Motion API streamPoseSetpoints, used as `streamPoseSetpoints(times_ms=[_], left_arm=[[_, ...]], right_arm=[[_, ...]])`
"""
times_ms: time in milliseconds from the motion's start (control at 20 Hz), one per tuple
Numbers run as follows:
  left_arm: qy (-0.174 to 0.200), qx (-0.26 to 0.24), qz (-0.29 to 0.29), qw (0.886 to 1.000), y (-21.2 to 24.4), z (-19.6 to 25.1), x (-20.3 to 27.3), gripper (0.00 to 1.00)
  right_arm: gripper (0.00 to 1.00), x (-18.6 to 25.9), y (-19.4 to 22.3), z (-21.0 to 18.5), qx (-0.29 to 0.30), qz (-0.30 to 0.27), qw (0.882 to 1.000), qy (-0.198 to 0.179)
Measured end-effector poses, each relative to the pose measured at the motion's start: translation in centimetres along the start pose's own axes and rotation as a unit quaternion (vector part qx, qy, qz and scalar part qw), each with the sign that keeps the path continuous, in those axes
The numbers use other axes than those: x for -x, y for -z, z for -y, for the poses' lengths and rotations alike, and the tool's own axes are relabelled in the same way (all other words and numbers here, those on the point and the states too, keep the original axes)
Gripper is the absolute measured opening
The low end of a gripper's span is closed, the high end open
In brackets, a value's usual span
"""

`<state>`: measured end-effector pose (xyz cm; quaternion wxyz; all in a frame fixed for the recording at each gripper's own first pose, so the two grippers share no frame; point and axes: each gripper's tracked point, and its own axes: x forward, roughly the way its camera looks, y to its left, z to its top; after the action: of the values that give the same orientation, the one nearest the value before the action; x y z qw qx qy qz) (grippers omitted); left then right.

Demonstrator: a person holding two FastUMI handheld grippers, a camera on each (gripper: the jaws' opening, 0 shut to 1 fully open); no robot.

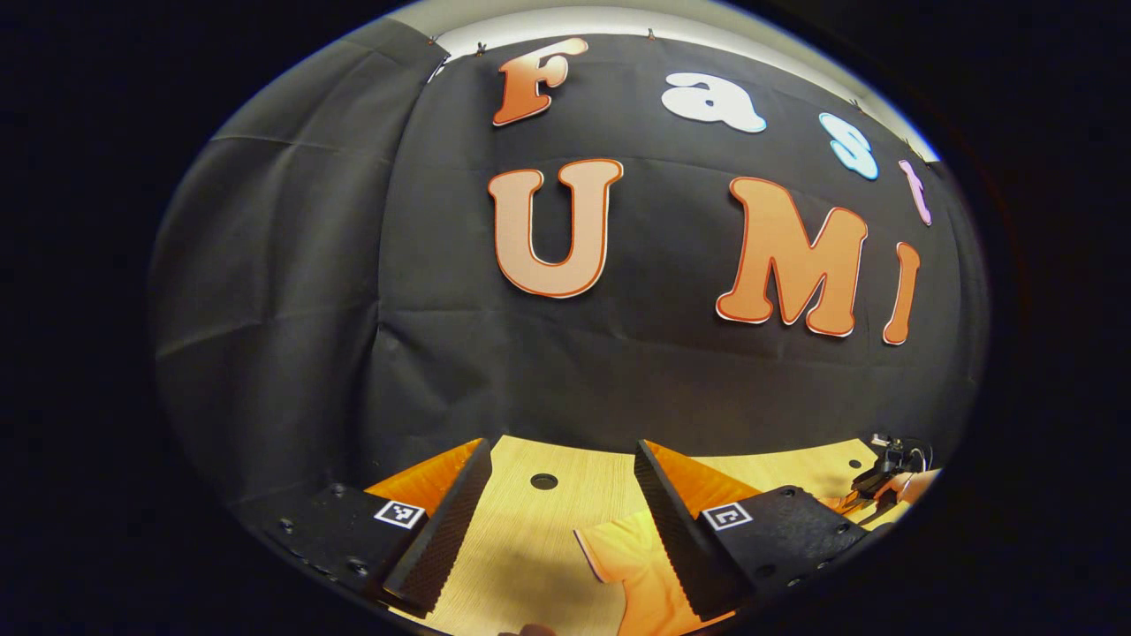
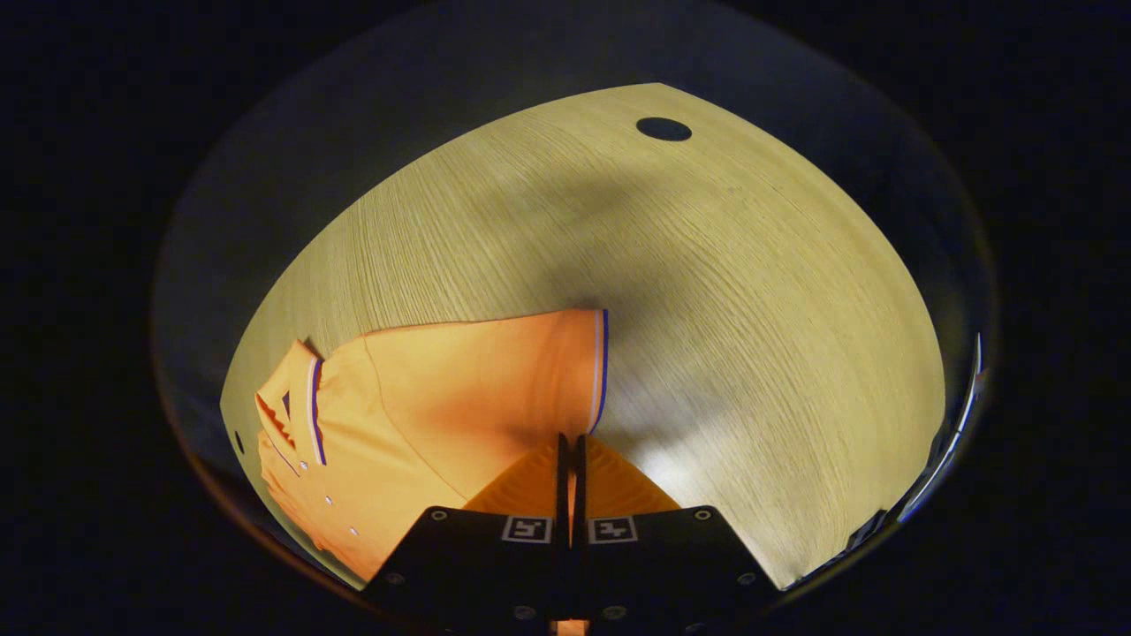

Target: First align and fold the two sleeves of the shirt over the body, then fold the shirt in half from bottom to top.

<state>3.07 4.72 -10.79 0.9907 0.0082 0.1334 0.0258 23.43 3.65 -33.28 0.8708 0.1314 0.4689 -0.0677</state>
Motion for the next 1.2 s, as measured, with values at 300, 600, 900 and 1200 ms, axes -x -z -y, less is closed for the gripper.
streamPoseSetpoints(times_ms=[300,600,900,1200], left_arm=[[0.001,-0.006,0.010,1.000,-0.8,-0.7,0.6,0.98],[0.015,0.005,0.012,1.000,-0.8,-0.8,0.7,0.98],[0.020,0.013,0.010,1.000,-0.9,-1.9,0.9,0.98],[0.020,0.030,0.006,0.999,0.0,-3.6,1.0,0.98]], right_arm=[[0.05,3.3,-1.0,-2.1,0.032,0.041,0.998,-0.023],[0.00,8.5,-2.0,-6.2,0.062,0.075,0.993,-0.065],[0.00,10.9,-0.5,-10.6,0.133,0.098,0.983,-0.074],[0.00,11.2,2.3,-14.4,0.159,0.090,0.979,-0.095]])
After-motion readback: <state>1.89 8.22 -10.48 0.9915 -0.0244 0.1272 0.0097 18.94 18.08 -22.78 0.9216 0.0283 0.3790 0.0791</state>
